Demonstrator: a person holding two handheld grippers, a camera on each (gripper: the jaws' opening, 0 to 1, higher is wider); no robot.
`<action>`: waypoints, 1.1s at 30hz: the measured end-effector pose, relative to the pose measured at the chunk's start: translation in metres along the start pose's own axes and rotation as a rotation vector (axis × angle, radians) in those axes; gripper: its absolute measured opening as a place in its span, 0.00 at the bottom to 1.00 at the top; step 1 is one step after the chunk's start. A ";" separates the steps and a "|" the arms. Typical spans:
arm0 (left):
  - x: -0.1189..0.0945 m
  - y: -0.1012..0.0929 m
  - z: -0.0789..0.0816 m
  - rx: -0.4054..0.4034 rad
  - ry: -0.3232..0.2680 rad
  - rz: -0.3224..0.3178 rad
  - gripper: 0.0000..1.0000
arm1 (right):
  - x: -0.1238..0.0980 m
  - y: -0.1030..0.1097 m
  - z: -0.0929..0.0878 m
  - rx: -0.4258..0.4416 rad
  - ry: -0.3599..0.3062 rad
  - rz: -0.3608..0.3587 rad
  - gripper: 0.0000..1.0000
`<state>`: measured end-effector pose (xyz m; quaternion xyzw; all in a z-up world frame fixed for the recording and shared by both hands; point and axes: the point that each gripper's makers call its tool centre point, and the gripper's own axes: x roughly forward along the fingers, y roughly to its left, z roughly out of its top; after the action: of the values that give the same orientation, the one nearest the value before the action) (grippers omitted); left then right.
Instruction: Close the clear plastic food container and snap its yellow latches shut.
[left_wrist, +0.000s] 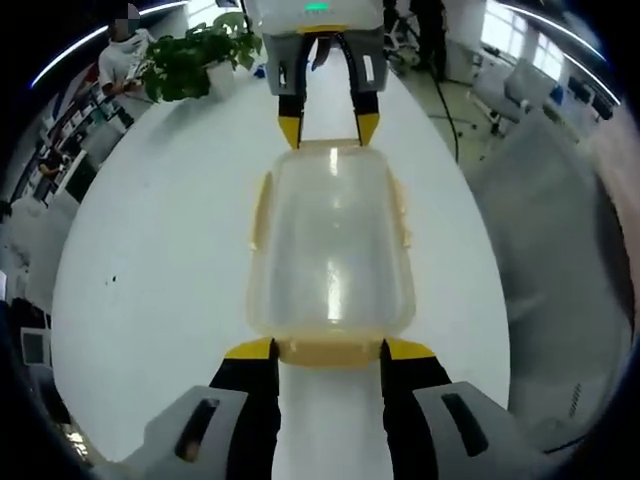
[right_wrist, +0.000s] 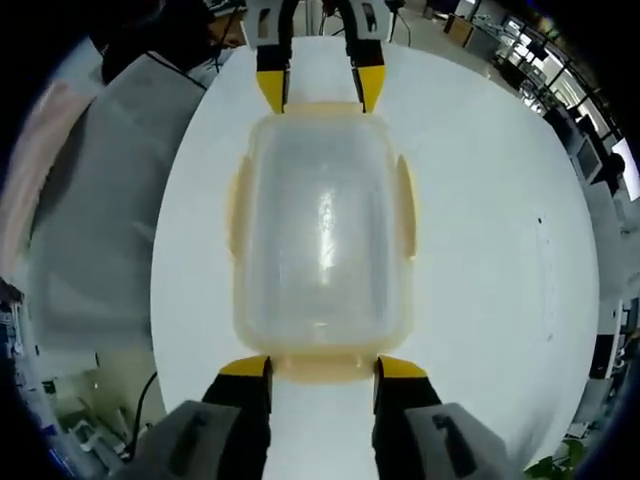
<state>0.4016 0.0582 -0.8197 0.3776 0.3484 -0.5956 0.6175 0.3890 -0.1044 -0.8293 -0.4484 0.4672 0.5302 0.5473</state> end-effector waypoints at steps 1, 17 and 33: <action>0.001 0.000 -0.001 -0.005 -0.005 0.005 0.37 | -0.001 -0.001 0.000 0.000 -0.001 -0.004 0.37; 0.002 0.001 -0.002 -0.026 -0.058 0.033 0.38 | -0.003 -0.006 -0.001 -0.002 0.011 -0.041 0.37; -0.019 -0.001 -0.010 -0.243 -0.168 0.040 0.47 | -0.025 -0.008 -0.008 0.189 -0.072 -0.096 0.37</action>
<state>0.4003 0.0757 -0.8079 0.2559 0.3574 -0.5663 0.6972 0.3970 -0.1166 -0.8062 -0.3972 0.4734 0.4726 0.6283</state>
